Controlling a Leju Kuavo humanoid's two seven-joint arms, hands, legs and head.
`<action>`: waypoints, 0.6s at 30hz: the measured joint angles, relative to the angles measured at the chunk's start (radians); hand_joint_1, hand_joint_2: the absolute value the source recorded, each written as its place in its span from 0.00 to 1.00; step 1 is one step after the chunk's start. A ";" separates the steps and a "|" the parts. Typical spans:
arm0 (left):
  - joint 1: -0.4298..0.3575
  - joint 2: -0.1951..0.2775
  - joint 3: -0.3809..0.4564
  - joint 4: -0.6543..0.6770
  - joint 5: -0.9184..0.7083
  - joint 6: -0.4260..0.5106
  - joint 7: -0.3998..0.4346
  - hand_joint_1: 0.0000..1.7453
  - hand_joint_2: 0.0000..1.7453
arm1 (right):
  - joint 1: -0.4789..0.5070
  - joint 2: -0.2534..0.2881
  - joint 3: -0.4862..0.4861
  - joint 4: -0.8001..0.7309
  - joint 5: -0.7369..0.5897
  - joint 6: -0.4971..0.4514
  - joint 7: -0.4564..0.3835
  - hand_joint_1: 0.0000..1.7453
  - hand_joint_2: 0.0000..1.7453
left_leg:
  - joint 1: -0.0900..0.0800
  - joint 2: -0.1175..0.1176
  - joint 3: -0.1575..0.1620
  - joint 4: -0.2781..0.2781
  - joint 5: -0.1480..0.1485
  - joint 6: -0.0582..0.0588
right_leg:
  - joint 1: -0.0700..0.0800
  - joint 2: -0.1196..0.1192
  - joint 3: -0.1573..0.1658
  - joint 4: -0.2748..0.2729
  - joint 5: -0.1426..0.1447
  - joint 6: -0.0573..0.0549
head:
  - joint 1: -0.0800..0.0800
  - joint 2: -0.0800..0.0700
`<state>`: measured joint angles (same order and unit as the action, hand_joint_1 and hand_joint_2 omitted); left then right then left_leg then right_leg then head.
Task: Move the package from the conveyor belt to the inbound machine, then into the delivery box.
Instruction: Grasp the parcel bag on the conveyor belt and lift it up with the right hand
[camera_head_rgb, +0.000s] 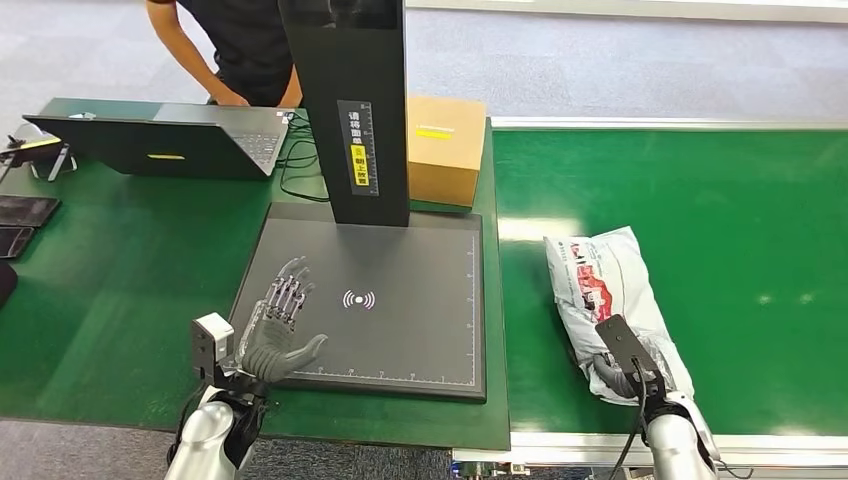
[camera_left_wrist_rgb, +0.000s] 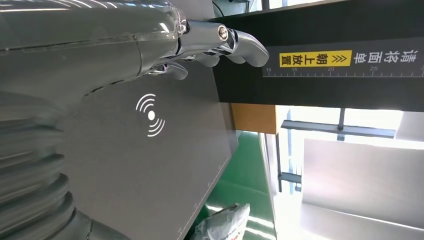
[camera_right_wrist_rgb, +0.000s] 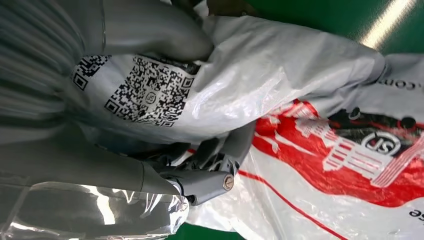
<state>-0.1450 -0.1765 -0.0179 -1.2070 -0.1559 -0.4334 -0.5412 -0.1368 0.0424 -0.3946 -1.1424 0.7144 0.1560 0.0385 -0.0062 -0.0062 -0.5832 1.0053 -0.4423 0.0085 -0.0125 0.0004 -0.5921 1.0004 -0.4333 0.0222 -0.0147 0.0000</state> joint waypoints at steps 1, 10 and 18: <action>0.000 0.000 0.000 0.000 0.000 0.000 0.000 0.00 1.00 | -0.001 -0.001 0.002 0.001 -0.002 0.002 0.000 1.00 1.00 | 0.000 0.000 0.000 0.000 0.000 0.000 | 0.000 0.000 0.000 0.000 0.000 0.000 | 0.000 0.000; 0.003 0.000 0.001 0.000 0.009 0.005 0.000 0.00 1.00 | 0.000 -0.012 0.018 0.006 -0.067 0.036 -0.053 1.00 1.00 | 0.000 0.000 0.000 0.000 0.000 -0.001 | 0.001 0.000 0.000 0.000 0.000 0.000 | 0.000 0.000; 0.013 0.000 0.003 -0.005 0.017 0.009 -0.005 0.00 1.00 | 0.023 -0.014 0.023 -0.021 -0.178 0.003 -0.200 1.00 1.00 | 0.000 0.000 -0.002 0.000 -0.001 -0.001 | 0.000 0.001 -0.002 0.001 -0.001 -0.001 | 0.000 0.000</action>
<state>-0.1324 -0.1762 -0.0145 -1.2120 -0.1389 -0.4242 -0.5463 -0.1137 0.0284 -0.3713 -1.1630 0.5367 0.1589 -0.1614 -0.0059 -0.0060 -0.5851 1.0051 -0.4430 0.0073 -0.0120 0.0009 -0.5939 1.0009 -0.4340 0.0210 -0.0145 0.0000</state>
